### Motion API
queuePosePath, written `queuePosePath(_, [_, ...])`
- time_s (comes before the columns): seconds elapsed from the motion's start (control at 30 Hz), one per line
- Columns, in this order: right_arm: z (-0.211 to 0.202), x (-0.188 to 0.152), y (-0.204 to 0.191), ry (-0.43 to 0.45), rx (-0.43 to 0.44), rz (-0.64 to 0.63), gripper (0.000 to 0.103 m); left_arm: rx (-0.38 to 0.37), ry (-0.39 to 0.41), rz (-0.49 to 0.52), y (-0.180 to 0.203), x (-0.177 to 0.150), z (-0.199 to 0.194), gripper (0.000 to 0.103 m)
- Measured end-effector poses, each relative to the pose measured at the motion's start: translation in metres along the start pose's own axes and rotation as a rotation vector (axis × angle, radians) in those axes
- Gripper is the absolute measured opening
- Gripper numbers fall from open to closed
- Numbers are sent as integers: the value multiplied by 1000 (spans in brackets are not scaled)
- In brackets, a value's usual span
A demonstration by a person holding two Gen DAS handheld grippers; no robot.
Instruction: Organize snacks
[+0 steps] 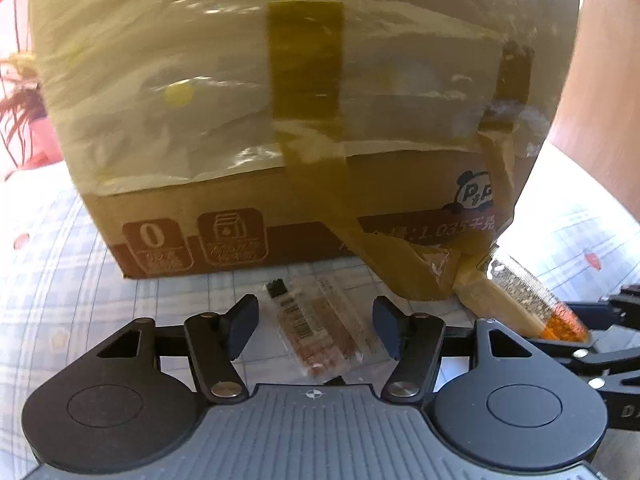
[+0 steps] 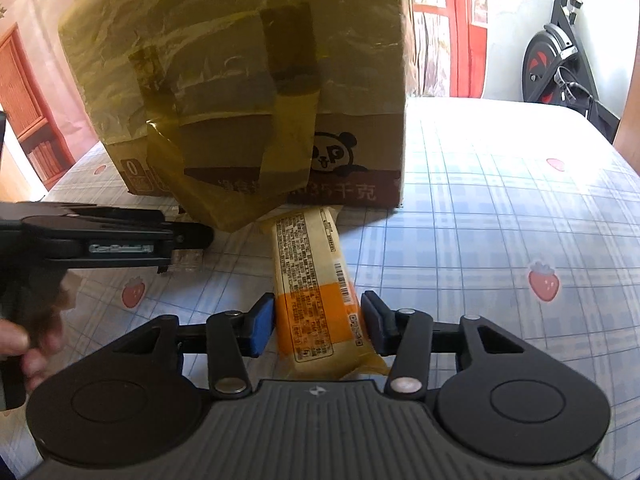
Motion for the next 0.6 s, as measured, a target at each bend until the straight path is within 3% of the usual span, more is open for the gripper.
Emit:
queuePosePath(0.1, [0,1,0,-1,6,7,49,7,13,22,6,-2,-1,61])
queuePosePath(0.27, [0,1,0,0,8,12,49,-42,24,43,6,-10,-12,49])
queuePosePath(0.6, [-4,-4,-6,-12,21,16,47,-173,-12,107,-7,-45,-48,48])
Point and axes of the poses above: each gripper's, at about its wrist camera, not at the fingertips, and z roughly the way its jaws point, y to its right, x to its top, the point moved 8 cm from there along z, roughly the way its jaws point, and after that the axes turned 4 degrees about -y, right-handed, at the moved point
